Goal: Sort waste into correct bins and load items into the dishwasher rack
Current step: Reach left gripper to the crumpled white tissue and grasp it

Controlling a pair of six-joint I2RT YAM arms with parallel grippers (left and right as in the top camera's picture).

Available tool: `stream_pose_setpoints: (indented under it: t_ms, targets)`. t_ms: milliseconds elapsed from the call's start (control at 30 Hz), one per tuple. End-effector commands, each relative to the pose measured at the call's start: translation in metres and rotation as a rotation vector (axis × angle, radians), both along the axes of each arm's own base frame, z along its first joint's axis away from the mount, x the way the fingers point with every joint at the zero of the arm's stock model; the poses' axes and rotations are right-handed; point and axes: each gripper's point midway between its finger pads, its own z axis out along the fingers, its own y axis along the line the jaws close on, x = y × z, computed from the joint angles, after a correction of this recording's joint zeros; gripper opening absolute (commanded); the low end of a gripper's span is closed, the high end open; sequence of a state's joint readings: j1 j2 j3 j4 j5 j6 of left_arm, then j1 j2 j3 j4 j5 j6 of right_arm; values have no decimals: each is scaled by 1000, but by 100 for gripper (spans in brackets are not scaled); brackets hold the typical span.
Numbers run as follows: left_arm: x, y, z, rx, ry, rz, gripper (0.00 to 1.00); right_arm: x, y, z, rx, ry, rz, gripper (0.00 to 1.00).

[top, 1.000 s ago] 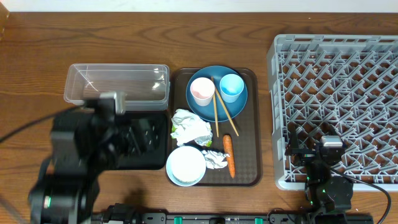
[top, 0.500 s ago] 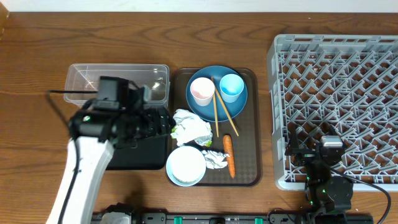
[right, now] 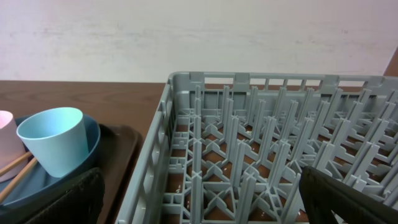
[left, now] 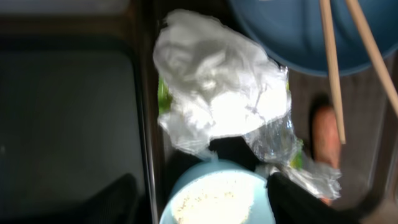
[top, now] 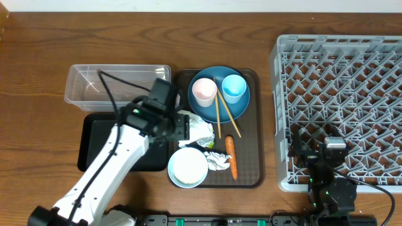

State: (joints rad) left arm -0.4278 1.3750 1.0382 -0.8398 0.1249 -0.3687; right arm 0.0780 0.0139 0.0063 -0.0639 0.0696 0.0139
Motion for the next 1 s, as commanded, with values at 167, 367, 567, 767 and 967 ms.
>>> stream_pose_setpoints:
  t_ms: [167, 367, 567, 767, 967]
  targets:
    - [15, 3, -29, 125, 5, 18, 57, 0, -3, -1, -8, 5, -14, 99]
    - [18, 1, -60, 158, 75, 23, 57, 0, -3, -1, -8, 5, -14, 99]
    - [20, -2, -76, 160, 107, 22, 44, 0, -3, -1, -8, 5, -14, 99]
    - [21, -3, -77, 159, 103, 22, 31, 0, -3, -1, -8, 5, -14, 99]
    - [20, -3, -77, 158, 107, 27, 25, 0, -3, -1, -8, 5, -14, 99]
